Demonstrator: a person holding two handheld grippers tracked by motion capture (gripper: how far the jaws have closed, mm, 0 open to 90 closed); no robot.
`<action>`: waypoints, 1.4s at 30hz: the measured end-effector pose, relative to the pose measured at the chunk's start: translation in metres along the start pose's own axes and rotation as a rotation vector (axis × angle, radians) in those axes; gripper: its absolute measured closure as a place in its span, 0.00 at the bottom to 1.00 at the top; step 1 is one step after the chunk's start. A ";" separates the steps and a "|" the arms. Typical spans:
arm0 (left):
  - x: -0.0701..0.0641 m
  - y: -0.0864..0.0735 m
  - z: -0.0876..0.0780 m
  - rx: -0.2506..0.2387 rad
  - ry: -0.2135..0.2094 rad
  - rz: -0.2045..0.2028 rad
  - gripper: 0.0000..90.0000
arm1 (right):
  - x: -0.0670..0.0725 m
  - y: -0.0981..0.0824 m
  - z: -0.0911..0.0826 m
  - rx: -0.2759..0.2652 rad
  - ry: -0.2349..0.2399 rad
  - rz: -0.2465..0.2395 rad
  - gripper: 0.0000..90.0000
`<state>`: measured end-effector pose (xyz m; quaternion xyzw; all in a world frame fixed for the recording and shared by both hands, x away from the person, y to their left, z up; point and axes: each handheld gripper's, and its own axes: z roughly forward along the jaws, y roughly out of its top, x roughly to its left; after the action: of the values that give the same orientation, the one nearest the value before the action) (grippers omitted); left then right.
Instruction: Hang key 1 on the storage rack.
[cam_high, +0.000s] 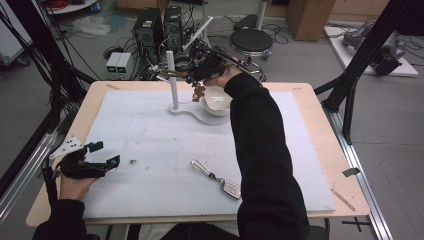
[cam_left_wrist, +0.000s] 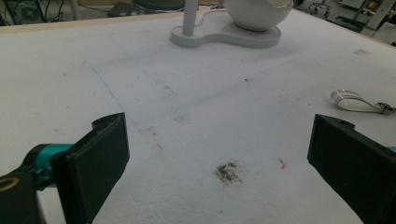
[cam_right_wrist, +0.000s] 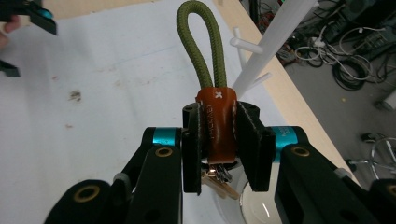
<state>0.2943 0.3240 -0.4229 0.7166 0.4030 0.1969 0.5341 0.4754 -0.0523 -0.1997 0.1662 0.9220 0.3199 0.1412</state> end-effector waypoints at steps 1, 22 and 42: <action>0.000 0.000 0.000 0.001 0.000 0.002 0.07 | 0.000 0.002 0.002 0.010 -0.002 0.010 0.80; 0.001 0.000 0.001 -0.002 -0.002 -0.001 0.07 | -0.012 -0.002 0.037 0.008 -0.083 0.032 0.80; 0.001 0.000 0.001 -0.002 -0.001 -0.003 0.07 | -0.003 0.000 0.052 0.051 -0.123 -0.020 0.80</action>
<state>0.2953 0.3244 -0.4235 0.7155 0.4037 0.1961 0.5353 0.4969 -0.0251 -0.2385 0.1798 0.9211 0.2839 0.1964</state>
